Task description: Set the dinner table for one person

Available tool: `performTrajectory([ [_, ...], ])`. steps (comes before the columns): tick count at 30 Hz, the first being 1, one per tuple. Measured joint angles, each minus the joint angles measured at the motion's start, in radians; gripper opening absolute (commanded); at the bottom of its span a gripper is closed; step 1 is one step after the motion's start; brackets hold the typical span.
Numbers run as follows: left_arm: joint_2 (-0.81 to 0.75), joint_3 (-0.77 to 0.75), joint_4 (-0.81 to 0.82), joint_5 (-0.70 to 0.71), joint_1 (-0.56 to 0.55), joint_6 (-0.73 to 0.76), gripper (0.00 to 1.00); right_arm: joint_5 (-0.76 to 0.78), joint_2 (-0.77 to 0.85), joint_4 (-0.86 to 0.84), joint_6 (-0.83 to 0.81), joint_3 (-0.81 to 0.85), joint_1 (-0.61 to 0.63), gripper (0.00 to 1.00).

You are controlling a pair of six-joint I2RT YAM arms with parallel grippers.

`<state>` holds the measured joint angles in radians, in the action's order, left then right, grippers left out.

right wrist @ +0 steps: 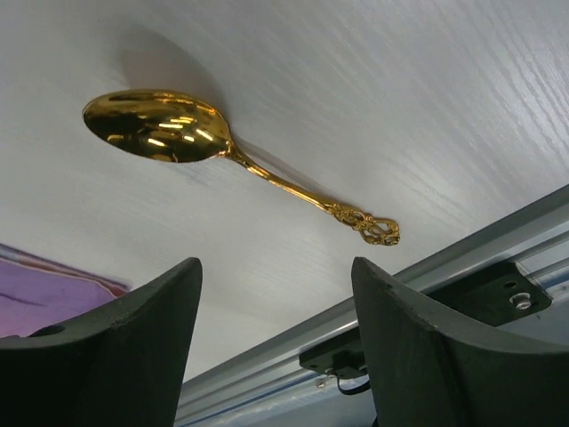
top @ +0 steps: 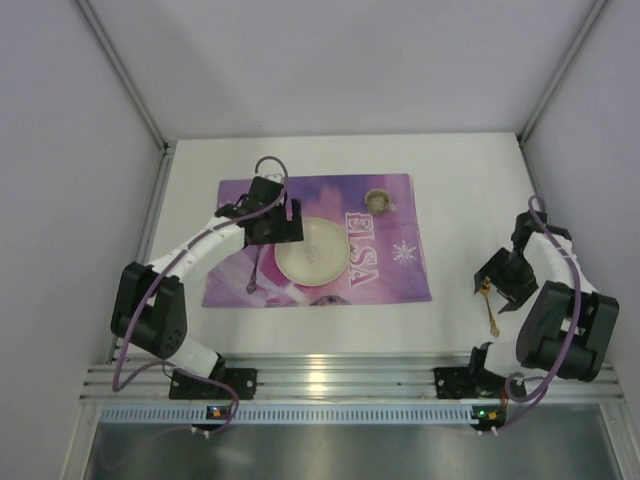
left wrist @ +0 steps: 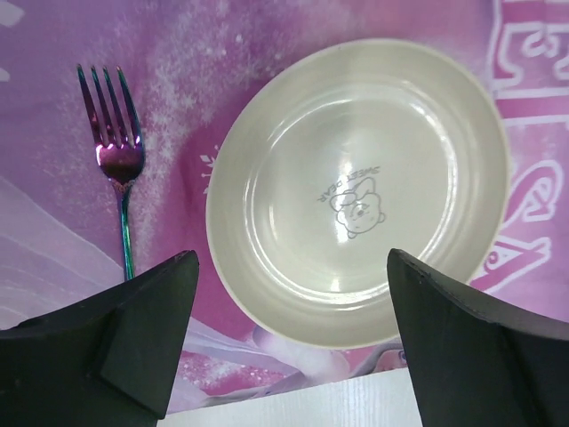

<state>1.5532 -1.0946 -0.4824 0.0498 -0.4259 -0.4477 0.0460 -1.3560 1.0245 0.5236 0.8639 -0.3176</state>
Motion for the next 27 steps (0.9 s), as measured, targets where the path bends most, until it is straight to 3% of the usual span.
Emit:
performTrajectory([
  [4, -0.064, -0.026, -0.013, 0.005, 0.0, 0.0, 0.92, 0.021, -0.081, -0.044, 0.003, 0.002, 0.0, 0.54],
  [12, -0.097, -0.031, -0.046, 0.025, 0.002, 0.0, 0.92, 0.072, -0.177, -0.103, 0.004, 0.002, 0.014, 0.43],
  [20, -0.098, -0.032, -0.063, 0.027, 0.013, 0.001, 0.92, 0.106, -0.25, -0.121, 0.01, 0.023, 0.082, 0.22],
  [23, -0.098, -0.041, -0.071, 0.028, 0.018, 0.002, 0.92, 0.114, -0.278, -0.111, 0.01, 0.045, 0.1, 0.11],
  [24, -0.098, -0.047, -0.072, 0.029, 0.02, 0.004, 0.92, 0.114, -0.287, -0.109, 0.009, 0.051, 0.103, 0.01],
  [27, -0.098, -0.056, -0.071, 0.03, 0.026, 0.005, 0.92, 0.12, -0.309, -0.089, 0.005, 0.071, 0.108, 0.0],
])
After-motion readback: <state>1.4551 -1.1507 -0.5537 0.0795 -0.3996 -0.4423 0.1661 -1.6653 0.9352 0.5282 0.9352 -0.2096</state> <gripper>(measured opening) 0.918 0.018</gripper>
